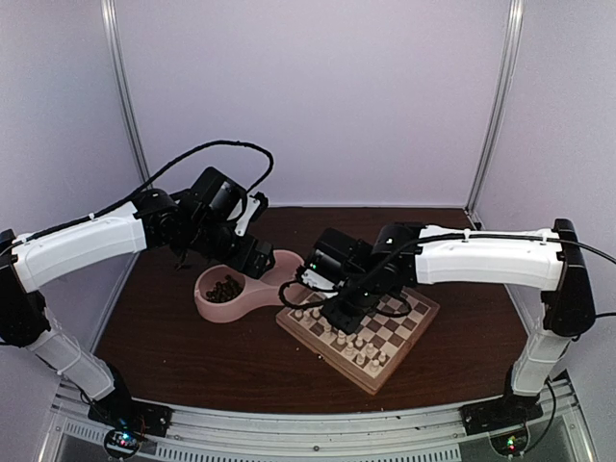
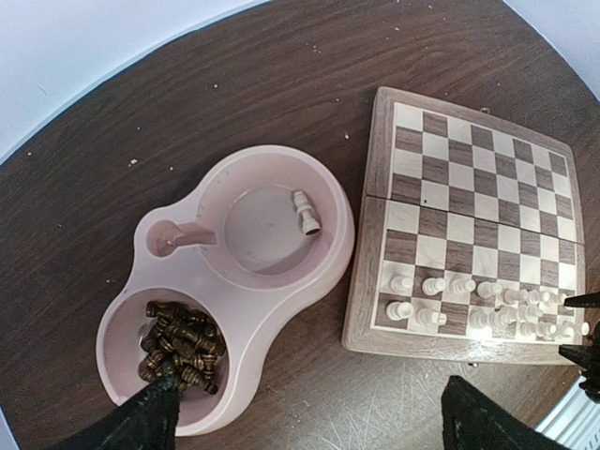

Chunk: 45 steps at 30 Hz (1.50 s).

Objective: Set up the chess pieces on the board
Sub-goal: Place the king on e1, then adjust the king at e1.

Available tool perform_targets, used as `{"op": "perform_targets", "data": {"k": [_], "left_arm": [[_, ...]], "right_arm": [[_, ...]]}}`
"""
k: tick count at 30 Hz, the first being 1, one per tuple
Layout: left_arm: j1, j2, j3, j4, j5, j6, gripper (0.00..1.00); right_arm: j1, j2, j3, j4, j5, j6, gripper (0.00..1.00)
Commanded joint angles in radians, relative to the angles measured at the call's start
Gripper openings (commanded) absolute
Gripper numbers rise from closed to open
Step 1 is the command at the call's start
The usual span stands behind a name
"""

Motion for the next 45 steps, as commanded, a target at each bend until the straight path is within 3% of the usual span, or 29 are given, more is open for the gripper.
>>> {"op": "perform_targets", "data": {"k": [1, 30, 45], "left_arm": [[0.007, -0.011, -0.004, 0.016, 0.016, -0.005, 0.98], [0.007, -0.005, 0.003, 0.011, 0.015, 0.002, 0.98], [0.007, -0.003, 0.011, 0.008, 0.019, 0.007, 0.98]], "right_arm": [[-0.008, 0.010, -0.014, 0.009, 0.010, 0.016, 0.34], [-0.018, 0.121, -0.044, 0.007, 0.014, -0.006, 0.24], [-0.018, 0.121, -0.035, 0.003, 0.004, -0.007, 0.13]]}}
